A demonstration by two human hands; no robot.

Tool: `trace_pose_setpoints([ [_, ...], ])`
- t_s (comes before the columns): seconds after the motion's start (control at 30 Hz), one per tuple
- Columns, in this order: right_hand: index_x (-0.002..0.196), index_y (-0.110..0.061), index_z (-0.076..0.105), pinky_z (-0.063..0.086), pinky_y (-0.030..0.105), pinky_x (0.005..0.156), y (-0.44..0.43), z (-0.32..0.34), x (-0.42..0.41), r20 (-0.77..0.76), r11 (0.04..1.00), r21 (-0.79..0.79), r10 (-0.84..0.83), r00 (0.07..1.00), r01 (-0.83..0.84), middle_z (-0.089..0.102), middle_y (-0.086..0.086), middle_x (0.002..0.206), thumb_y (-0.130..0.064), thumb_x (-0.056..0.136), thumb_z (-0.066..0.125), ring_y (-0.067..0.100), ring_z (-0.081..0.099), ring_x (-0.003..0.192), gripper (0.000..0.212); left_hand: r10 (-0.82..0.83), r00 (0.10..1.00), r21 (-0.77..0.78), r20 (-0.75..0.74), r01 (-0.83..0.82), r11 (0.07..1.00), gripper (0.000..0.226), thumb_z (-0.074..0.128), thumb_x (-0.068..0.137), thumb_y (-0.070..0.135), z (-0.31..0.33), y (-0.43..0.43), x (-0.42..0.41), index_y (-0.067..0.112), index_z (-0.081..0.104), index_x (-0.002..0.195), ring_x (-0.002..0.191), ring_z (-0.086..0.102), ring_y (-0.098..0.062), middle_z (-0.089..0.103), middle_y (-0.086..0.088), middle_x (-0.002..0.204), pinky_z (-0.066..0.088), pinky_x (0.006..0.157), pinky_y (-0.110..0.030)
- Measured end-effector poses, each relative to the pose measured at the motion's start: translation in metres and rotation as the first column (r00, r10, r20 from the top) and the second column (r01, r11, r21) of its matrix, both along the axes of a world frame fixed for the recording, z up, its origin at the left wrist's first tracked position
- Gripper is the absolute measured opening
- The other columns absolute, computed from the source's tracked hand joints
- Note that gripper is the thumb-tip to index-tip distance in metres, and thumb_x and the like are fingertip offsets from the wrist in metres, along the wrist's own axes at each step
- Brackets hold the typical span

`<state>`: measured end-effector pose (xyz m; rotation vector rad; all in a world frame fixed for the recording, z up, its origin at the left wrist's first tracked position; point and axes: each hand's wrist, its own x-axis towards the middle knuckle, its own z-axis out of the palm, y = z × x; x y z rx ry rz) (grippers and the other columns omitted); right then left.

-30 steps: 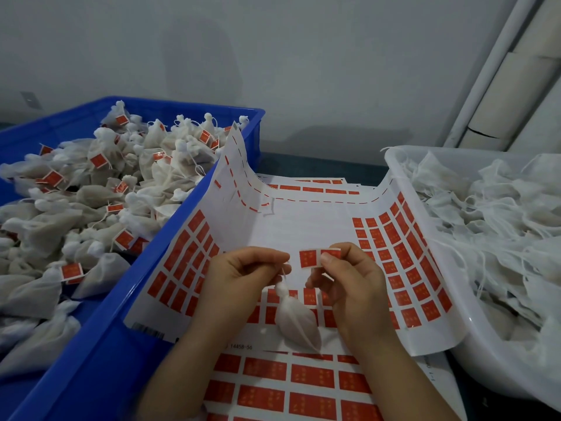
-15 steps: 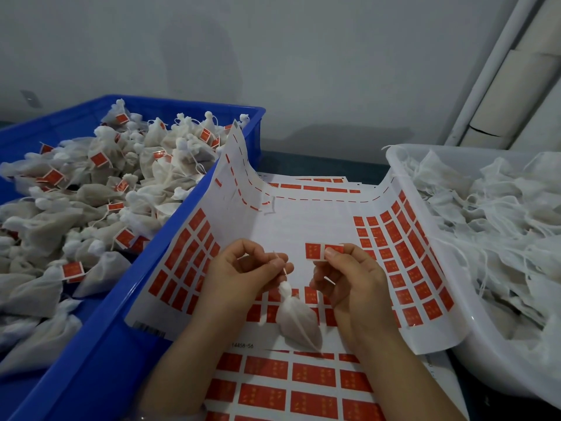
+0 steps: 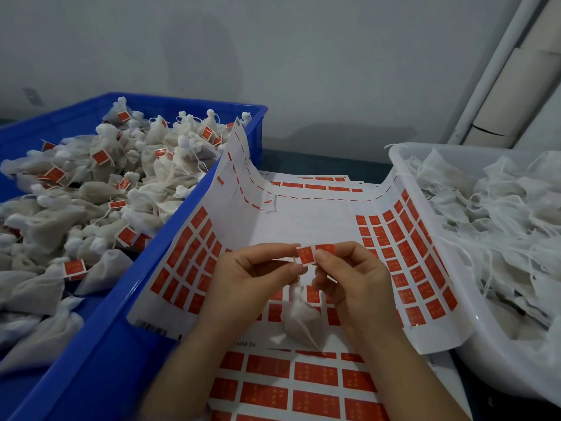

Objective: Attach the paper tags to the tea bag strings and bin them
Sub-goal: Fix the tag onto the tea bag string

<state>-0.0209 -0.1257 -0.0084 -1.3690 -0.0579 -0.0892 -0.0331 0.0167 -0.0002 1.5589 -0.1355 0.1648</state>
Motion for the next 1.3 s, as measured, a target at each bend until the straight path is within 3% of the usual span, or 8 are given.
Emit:
trace_pose_setpoints([
  [0.1, 0.085, -0.022, 0.065, 0.053, 0.018, 0.058, 0.0008, 0.0017, -0.0021, 0.063, 0.99, -0.143, 0.0, 0.998, 0.009, 0.072, -0.007, 0.076, -0.021, 0.072, 0.07, 0.012, 0.068, 0.069, 0.014, -0.004, 0.999, 0.026, 0.036, 0.003, 1.0, 0.024, 0.068, 0.064, 0.025, -0.0015, -0.0001, 0.0001, 0.031, 0.071, 0.087, 0.081, 0.069, -0.007, 0.074, 0.011, 0.085, 0.052, 0.064, -0.013],
  [0.23, 0.083, -0.023, 0.067, 0.056, 0.021, 0.065, 0.0006, 0.0009, -0.0021, 0.082, 0.971, -0.235, -0.019, 0.996, 0.038, 0.071, -0.01, 0.077, -0.018, 0.078, 0.068, 0.01, 0.067, 0.075, 0.007, 0.0, 0.998, 0.071, 0.063, -0.004, 0.997, 0.025, 0.068, 0.067, 0.023, -0.0023, -0.0008, 0.0008, 0.031, 0.069, 0.091, 0.082, 0.069, -0.005, 0.072, 0.015, 0.09, 0.052, 0.064, -0.013],
  [0.47, 0.078, -0.022, 0.067, 0.05, 0.009, 0.063, 0.0016, 0.0018, -0.0034, 0.024, 0.976, -0.215, 0.026, 0.999, -0.02, 0.069, -0.013, 0.073, -0.019, 0.081, 0.065, 0.003, 0.064, 0.077, 0.004, 0.009, 0.995, 0.145, 0.098, -0.023, 0.989, 0.028, 0.068, 0.071, 0.021, -0.0055, -0.0009, 0.0016, 0.034, 0.067, 0.095, 0.085, 0.068, -0.003, 0.069, 0.019, 0.097, 0.052, 0.066, -0.013],
  [0.87, 0.082, -0.019, 0.07, 0.049, 0.008, 0.059, 0.004, 0.0014, -0.0032, -0.064, 0.975, -0.223, 0.001, 0.998, -0.015, 0.071, -0.008, 0.074, -0.022, 0.077, 0.071, 0.004, 0.066, 0.074, 0.007, -0.022, 0.988, 0.189, 0.151, -0.007, 0.982, 0.03, 0.067, 0.069, 0.029, -0.0064, -0.0014, 0.0004, 0.035, 0.065, 0.098, 0.086, 0.067, -0.001, 0.07, 0.019, 0.093, 0.051, 0.068, -0.011],
  [1.0, 0.079, -0.018, 0.07, 0.048, 0.007, 0.056, 0.0037, 0.002, -0.0036, -0.089, 0.975, -0.221, 0.0, 0.996, -0.019, 0.07, -0.007, 0.071, -0.022, 0.079, 0.069, 0.004, 0.065, 0.072, 0.004, -0.018, 0.984, 0.222, 0.176, -0.022, 0.975, 0.031, 0.066, 0.07, 0.028, -0.0072, -0.002, 0.0001, 0.033, 0.064, 0.1, 0.089, 0.066, -0.002, 0.067, 0.016, 0.1, 0.052, 0.07, -0.012],
  [1.2, 0.075, -0.017, 0.069, 0.048, 0.009, 0.055, 0.0038, 0.0014, -0.0033, -0.099, 0.969, -0.245, -0.002, 0.995, -0.022, 0.068, -0.008, 0.065, -0.02, 0.08, 0.069, 0.004, 0.064, 0.068, 0.005, -0.039, 0.985, 0.251, 0.169, -0.005, 0.968, 0.034, 0.07, 0.075, 0.011, -0.0077, -0.0018, 0.0005, 0.031, 0.064, 0.102, 0.086, 0.067, -0.004, 0.066, 0.015, 0.102, 0.053, 0.068, -0.013],
  [1.3, 0.074, -0.018, 0.068, 0.049, 0.01, 0.056, 0.0048, 0.0005, -0.0034, -0.082, 0.968, -0.249, -0.015, 0.997, -0.006, 0.067, -0.008, 0.064, -0.02, 0.08, 0.068, 0.005, 0.064, 0.068, 0.006, -0.04, 0.984, 0.241, 0.171, -0.002, 0.971, 0.033, 0.07, 0.074, 0.013, -0.0065, -0.0018, 0.0003, 0.03, 0.064, 0.101, 0.085, 0.068, -0.006, 0.067, 0.013, 0.102, 0.053, 0.068, -0.014],
])
